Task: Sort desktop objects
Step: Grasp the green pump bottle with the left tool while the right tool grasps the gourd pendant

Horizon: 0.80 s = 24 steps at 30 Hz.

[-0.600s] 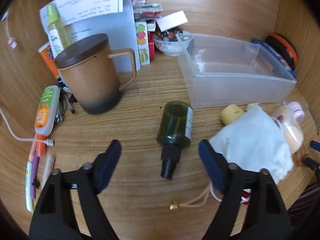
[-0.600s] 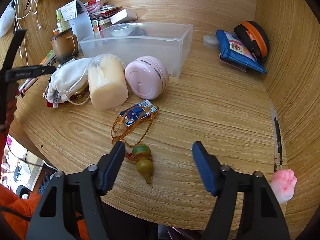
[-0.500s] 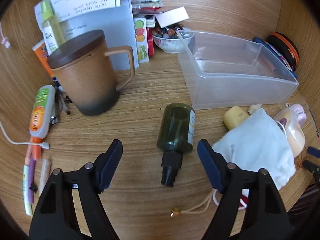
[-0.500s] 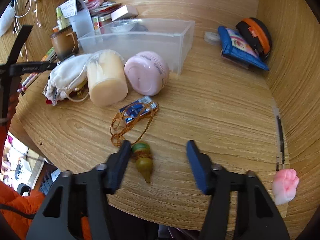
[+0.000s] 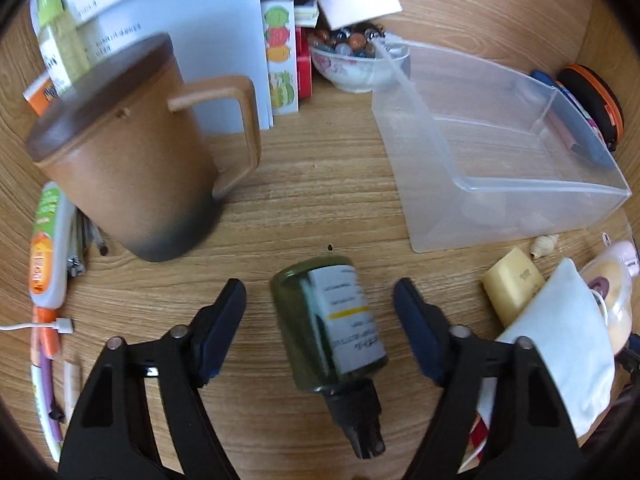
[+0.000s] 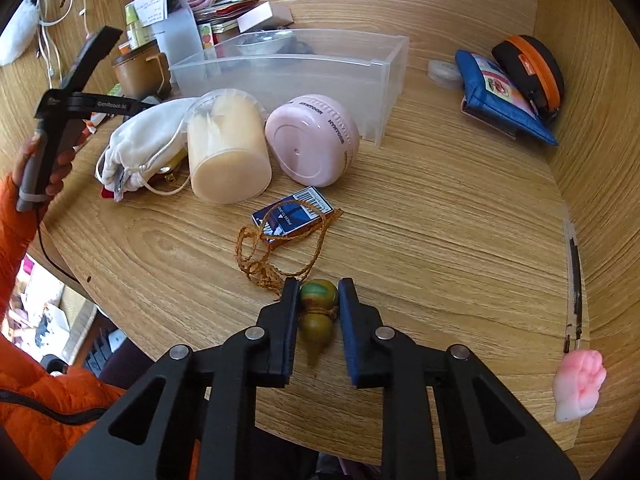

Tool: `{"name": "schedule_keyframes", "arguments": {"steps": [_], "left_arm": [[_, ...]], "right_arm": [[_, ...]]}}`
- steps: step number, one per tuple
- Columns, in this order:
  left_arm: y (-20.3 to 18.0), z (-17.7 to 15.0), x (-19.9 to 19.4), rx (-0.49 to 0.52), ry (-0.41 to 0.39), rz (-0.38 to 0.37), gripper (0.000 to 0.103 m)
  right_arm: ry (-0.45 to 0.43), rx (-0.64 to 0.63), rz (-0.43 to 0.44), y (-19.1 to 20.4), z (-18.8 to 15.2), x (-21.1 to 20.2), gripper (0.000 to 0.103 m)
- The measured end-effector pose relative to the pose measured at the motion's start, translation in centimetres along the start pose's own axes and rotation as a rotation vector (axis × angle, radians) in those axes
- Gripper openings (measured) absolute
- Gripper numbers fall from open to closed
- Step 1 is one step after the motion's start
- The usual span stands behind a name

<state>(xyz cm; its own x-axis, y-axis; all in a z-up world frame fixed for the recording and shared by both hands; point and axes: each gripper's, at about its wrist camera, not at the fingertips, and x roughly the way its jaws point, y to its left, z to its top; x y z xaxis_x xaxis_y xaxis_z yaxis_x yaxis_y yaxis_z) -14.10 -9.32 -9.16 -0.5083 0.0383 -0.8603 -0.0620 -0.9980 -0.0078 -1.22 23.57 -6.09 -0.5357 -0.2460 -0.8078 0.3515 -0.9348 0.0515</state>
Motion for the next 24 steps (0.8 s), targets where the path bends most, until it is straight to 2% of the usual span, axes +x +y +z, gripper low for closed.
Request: {"name": "schedule_keyframes", "arguments": {"steps": [1, 2, 4, 10, 14, 20, 24], "left_arm": [[0.1, -0.1, 0.3, -0.001, 0.015, 0.000, 0.053], [0.1, -0.1, 0.2, 0.003, 0.006, 0.010, 0.052], [0.2, -0.3, 0.0, 0.004, 0.005, 0.006, 0.041], [0.1, -1.1, -1.7, 0.013, -0.027, 0.014, 0.041], [-0.7, -1.4, -4.5, 0.045, -0.077, 0.020, 0.041], [-2.5, 0.0, -8.8, 0.085, -0.162, -0.019, 0.041], [-3.4, 1.3, -10.8, 0.103, -0.208, -0.035, 0.041]], "right_arm": [[-0.003, 0.008, 0.003, -0.1, 0.1, -0.1, 0.018], [-0.009, 0.015, 0.002, -0.2, 0.1, -0.2, 0.018], [-0.029, 0.025, -0.007, -0.3, 0.5, -0.6, 0.018], [-0.094, 0.024, -0.013, -0.1, 2.3, -2.4, 0.018], [-0.130, 0.015, -0.011, 0.0, 4.1, -3.4, 0.018], [-0.210, 0.005, -0.001, 0.0, 7.3, -5.6, 0.018], [-0.276, -0.033, -0.023, 0.5, 9.7, -7.3, 0.018]]}}
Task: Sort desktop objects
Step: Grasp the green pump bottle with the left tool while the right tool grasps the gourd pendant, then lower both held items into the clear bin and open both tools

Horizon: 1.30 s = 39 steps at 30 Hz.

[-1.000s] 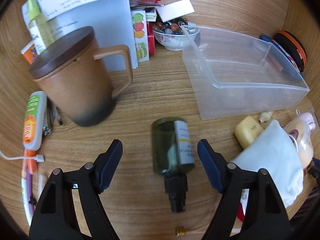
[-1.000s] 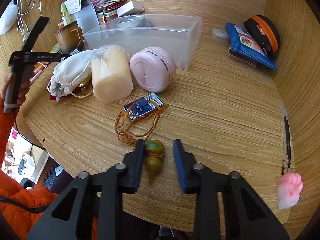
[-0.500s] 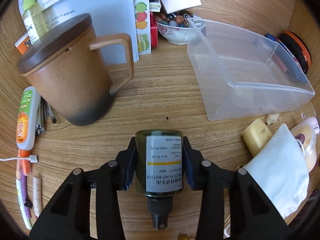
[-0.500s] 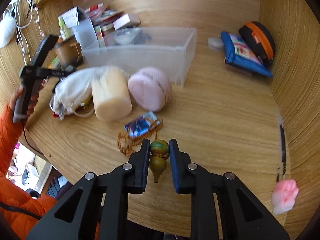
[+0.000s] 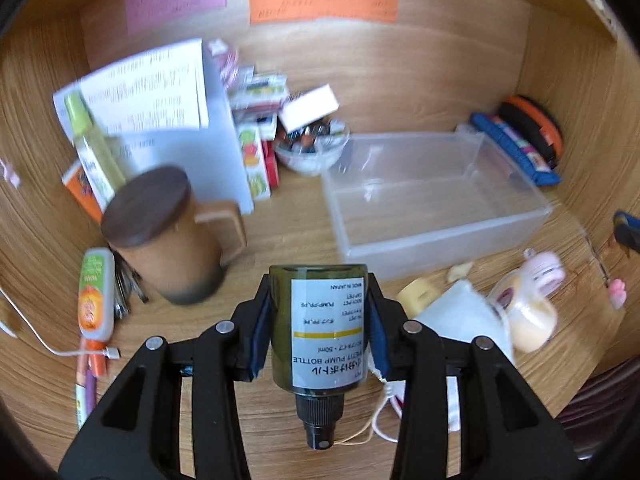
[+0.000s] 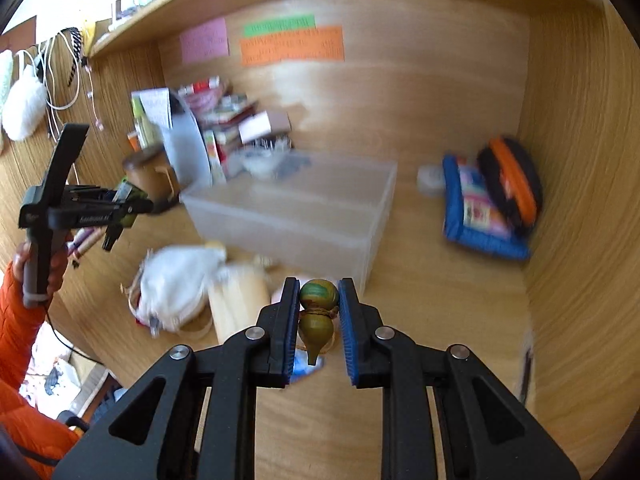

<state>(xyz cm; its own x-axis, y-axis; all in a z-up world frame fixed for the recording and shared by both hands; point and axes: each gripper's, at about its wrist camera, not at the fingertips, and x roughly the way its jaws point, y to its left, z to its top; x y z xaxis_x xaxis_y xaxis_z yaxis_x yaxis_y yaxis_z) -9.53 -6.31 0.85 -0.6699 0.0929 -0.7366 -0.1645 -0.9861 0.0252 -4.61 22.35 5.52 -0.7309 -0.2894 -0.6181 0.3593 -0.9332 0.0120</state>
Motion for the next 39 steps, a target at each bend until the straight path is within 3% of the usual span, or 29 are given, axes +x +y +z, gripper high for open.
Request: {"name": "schedule_keyframes", "arguments": {"steps": [9, 17, 23, 32, 39], "left_arm": [[-0.6, 3.6, -2.3, 0.027, -0.062, -0.011, 0.041], [-0.8, 8.3, -0.7, 0.021, -0.060, -0.071, 0.041], [-2.0, 10.9, 4.8, 0.037, 0.025, -0.096, 0.041], [-3.8, 12.0, 13.0, 0.084, 0.157, -0.107, 0.041], [-4.0, 11.6, 17.7, 0.116, 0.238, -0.055, 0.041]], "right_arm": [[-0.102, -0.021, 0.046, -0.8, 7.2, -0.2, 0.018], [-0.125, -0.047, 0.052, -0.7, 12.3, 3.3, 0.018], [-0.045, -0.066, 0.054, -0.7, 13.5, 8.9, 0.018], [0.120, -0.075, 0.087, -1.3, 13.3, 17.7, 0.018], [0.239, -0.106, 0.103, -1.4, 12.0, 22.7, 0.018]]}}
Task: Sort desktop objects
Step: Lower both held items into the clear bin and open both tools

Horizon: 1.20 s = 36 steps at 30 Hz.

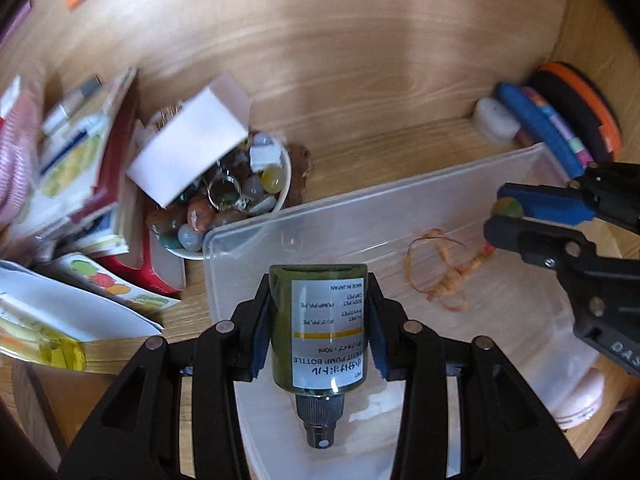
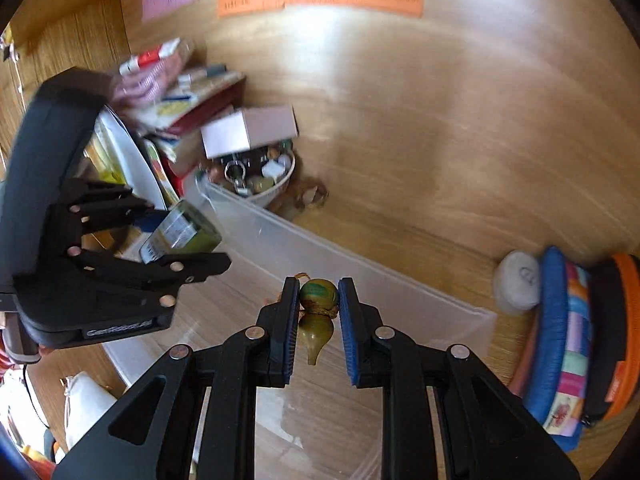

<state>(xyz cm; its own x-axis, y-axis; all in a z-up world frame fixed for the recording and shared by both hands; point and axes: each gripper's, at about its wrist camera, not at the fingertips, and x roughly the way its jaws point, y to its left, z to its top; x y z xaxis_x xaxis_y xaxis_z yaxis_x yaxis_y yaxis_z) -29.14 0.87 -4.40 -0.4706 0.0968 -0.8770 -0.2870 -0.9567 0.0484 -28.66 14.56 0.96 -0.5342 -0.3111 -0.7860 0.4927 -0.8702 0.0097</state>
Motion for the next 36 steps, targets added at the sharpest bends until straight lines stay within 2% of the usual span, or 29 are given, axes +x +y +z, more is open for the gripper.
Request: {"name": "schedule_keyframes", "arguments": {"steps": [6, 15, 23, 26, 28, 30, 34, 36], "left_arm": [[-0.7, 0.4, 0.9, 0.044, 0.008, 0.022, 0.041], [-1.6, 0.6, 1.4, 0.096, 0.033, 0.069, 0.041], [-1.5, 0.3, 1.3, 0.108, 0.032, 0.067, 0.044], [-1.1, 0.2, 0.7, 0.085, 0.009, 0.049, 0.051], [-0.9, 0.1, 0.0, 0.075, -0.009, 0.043, 0.062], [-0.8, 0.1, -0.9, 0.066, -0.030, 0.036, 0.065], [-0.3, -0.2, -3.3, 0.045, -0.081, 0.046, 0.077], [-0.1, -0.5, -4.7, 0.036, -0.100, 0.036, 0.079]], "right_arm": [[0.072, -0.024, 0.021, 0.3, -0.1, 2.4, 0.018], [0.184, -0.043, 0.007, 0.5, -0.3, 4.4, 0.018], [0.165, -0.023, 0.004, 0.1, -0.6, 3.7, 0.018], [0.140, -0.006, 0.005, 0.0, -0.7, 2.8, 0.027], [0.112, -0.001, 0.005, 0.2, -0.8, 2.0, 0.037], [0.074, 0.005, -0.006, 0.3, -1.0, 0.6, 0.050], [0.011, 0.011, -0.024, 1.4, -0.7, -2.1, 0.054], [-0.021, 0.017, -0.027, 1.7, -0.8, -3.7, 0.058]]}}
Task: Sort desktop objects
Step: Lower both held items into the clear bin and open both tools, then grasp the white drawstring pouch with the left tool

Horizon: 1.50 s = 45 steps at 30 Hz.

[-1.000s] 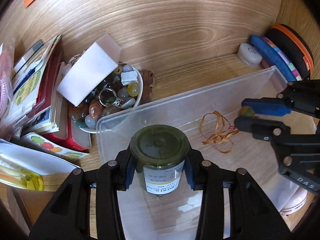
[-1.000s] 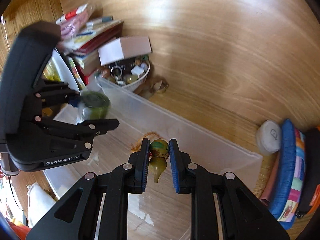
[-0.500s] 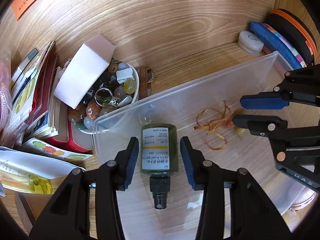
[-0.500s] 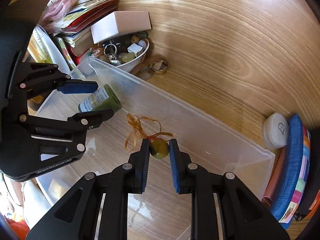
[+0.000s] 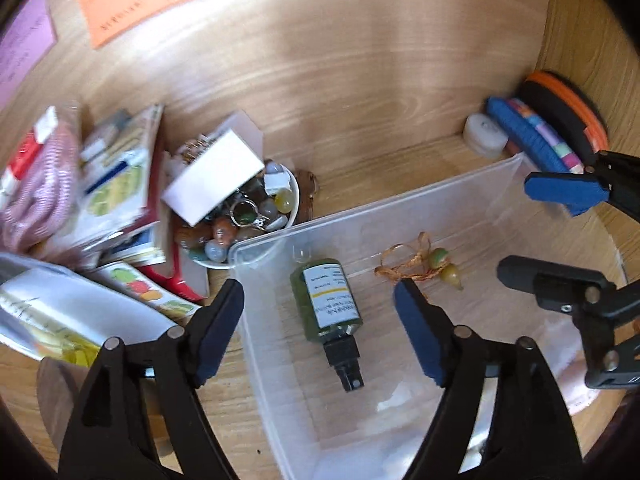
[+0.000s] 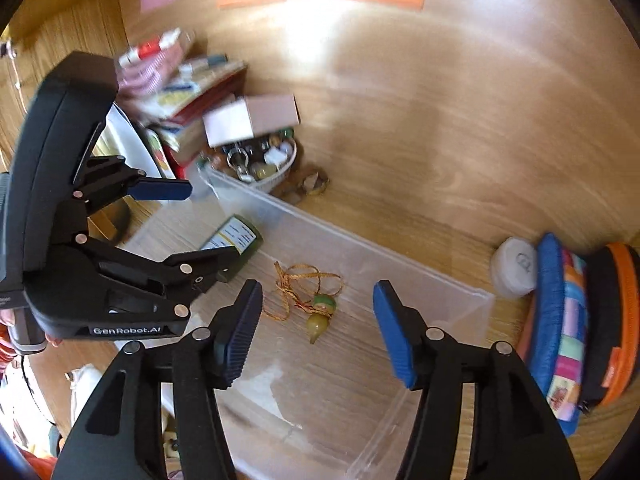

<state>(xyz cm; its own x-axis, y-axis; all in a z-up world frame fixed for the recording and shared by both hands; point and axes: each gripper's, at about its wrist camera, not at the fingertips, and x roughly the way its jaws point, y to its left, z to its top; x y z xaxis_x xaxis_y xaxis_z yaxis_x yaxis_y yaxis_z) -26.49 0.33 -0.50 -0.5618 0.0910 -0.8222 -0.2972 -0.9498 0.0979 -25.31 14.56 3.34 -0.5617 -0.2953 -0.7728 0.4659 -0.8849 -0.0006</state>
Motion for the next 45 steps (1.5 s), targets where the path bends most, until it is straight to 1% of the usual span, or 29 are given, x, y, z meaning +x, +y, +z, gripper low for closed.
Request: {"name": "schedule_keyframes", "arguments": {"steps": [1, 2, 6, 9, 10, 16, 18, 19, 22, 25, 29, 31, 33, 36, 40, 45], "left_arm": [[0.1, -0.1, -0.7, -0.004, -0.011, 0.002, 0.081], [0.2, -0.3, -1.5, -0.006, -0.022, 0.008, 0.082], [0.2, -1.0, -3.7, -0.031, -0.057, 0.020, 0.085], [0.4, -2.0, -5.6, -0.065, -0.088, 0.015, 0.095], [0.4, -2.4, -6.3, -0.071, -0.100, 0.018, 0.095], [-0.3, -5.4, -11.4, -0.069, -0.185, 0.049, 0.096], [-0.4, -6.4, -12.8, -0.069, -0.209, 0.052, 0.099], [-0.6, -6.8, -13.5, -0.068, -0.222, 0.055, 0.101], [-1.3, -7.9, -15.1, -0.069, -0.248, 0.067, 0.101], [-1.6, -9.3, -16.6, -0.078, -0.269, 0.062, 0.101], [-1.9, -10.8, -17.3, -0.097, -0.281, 0.050, 0.102], [-2.0, -11.6, -17.1, -0.109, -0.275, 0.030, 0.102], [-2.0, -12.2, -16.3, -0.123, -0.249, 0.005, 0.102], [-2.7, -13.4, -14.6, -0.124, -0.191, -0.026, 0.102], [-3.8, -14.9, -12.0, -0.105, -0.123, -0.031, 0.102], [-4.5, -17.0, -8.6, -0.120, -0.025, -0.093, 0.102]], "right_arm": [[-0.010, 0.002, 0.001, -0.4, 0.0, -0.1, 0.062], [-0.026, 0.002, -0.003, -0.2, -0.2, -0.8, 0.064], [-0.097, -0.014, -0.065, 0.5, -0.5, -3.7, 0.072], [-0.153, -0.011, -0.076, 1.2, -1.1, -6.7, 0.079], [-0.167, -0.011, -0.082, 1.5, -1.4, -7.7, 0.081], [-0.273, -0.032, -0.153, 3.7, -3.9, -12.8, 0.083], [-0.302, -0.033, -0.167, 4.3, -4.9, -14.2, 0.083], [-0.312, -0.031, -0.167, 4.4, -5.3, -14.6, 0.084], [-0.338, -0.025, -0.162, 4.9, -6.6, -16.3, 0.084], [-0.359, -0.013, -0.164, 5.1, -7.7, -17.5, 0.085], [-0.373, -0.003, -0.179, 5.1, -9.2, -18.6, 0.086], [-0.375, 0.007, -0.178, 5.0, -10.0, -18.8, 0.086], [-0.367, 0.017, -0.170, 4.8, -10.8, -18.7, 0.086], [-0.341, 0.037, -0.163, 4.5, -12.2, -17.9, 0.086], [-0.302, 0.064, -0.155, 4.0, -13.8, -16.5, 0.086], [-0.229, 0.082, -0.141, 3.2, -15.8, -13.9, 0.086]]}}
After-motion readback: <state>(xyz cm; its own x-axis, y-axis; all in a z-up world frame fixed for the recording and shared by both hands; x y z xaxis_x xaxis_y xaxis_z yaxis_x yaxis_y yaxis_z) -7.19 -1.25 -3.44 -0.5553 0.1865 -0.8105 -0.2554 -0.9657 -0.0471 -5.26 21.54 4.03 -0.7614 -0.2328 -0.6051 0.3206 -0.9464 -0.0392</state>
